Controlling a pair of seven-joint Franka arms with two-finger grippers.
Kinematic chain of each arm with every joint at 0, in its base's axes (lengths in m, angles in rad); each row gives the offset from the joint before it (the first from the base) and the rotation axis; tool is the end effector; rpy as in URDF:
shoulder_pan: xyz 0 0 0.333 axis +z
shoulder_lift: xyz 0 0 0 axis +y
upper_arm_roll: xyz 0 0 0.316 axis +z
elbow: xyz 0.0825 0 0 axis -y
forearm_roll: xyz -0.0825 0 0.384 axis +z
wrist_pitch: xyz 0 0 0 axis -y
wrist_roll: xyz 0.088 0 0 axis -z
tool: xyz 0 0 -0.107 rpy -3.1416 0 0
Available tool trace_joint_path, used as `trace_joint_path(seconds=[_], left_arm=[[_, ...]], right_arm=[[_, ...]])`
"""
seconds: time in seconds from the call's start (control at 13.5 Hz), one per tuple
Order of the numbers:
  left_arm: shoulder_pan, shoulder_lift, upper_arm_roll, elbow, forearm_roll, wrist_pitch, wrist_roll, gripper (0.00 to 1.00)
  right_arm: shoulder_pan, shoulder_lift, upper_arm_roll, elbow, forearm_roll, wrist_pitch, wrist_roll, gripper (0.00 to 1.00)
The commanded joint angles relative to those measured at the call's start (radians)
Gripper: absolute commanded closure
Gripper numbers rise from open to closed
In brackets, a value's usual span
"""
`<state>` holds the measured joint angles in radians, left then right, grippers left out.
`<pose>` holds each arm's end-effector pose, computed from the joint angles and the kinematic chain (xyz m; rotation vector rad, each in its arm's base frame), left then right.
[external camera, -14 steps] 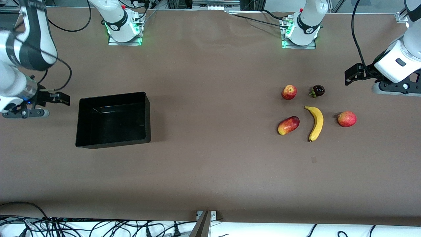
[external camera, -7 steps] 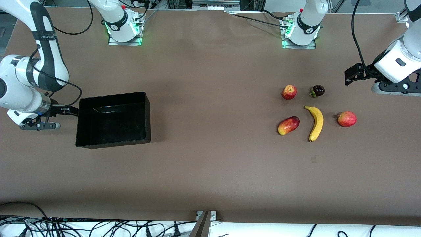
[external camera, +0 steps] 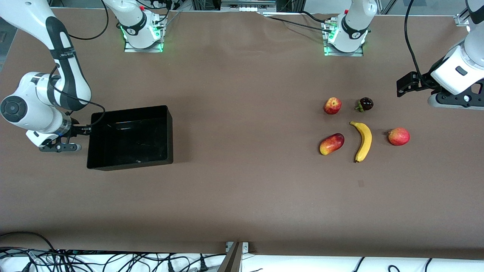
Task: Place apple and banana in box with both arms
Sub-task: 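Grip the black box rim with the right gripper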
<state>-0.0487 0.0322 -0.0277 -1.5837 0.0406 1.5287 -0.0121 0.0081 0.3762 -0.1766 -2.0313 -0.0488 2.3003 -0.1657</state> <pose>0.5570 -0.0379 0.5971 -3.0937 0.0996 0.1322 0.5797 -0.0976 0.2543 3.0543 0.0617 -0.1798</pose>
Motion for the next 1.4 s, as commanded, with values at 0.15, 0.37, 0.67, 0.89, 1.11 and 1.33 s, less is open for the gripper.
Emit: trace_joint_path(seconds=[0.15,0.37,0.67,0.89,1.11,1.33], left_arm=[[-0.003,0.015,-0.03,0.039,0.002,-0.018,-0.008,0.0],[0.0,0.014,-0.032,0.039,0.015,-0.021,-0.006,0.0],[0.0,0.014,-0.032,0.039,0.013,-0.022,-0.008,0.0],[0.001,0.012,-0.032,0.039,0.013,-0.022,-0.006,0.0],[0.001,0.012,-0.031,0.039,0.015,-0.022,-0.008,0.0],[0.001,0.014,-0.032,0.04,0.015,-0.021,-0.008,0.0]], right_arm=[[-0.003,-0.016,0.003,-0.026,0.021,0.013,-0.028,0.49],[-0.003,-0.014,0.003,-0.026,0.024,0.01,-0.023,1.0],[0.003,-0.008,0.006,-0.014,0.053,0.01,-0.028,1.0],[0.006,-0.013,0.051,0.041,0.066,-0.045,-0.029,1.0],[0.007,-0.01,0.107,0.156,0.105,-0.163,-0.02,1.0],[0.012,-0.002,0.187,0.252,0.182,-0.237,0.017,1.0]])
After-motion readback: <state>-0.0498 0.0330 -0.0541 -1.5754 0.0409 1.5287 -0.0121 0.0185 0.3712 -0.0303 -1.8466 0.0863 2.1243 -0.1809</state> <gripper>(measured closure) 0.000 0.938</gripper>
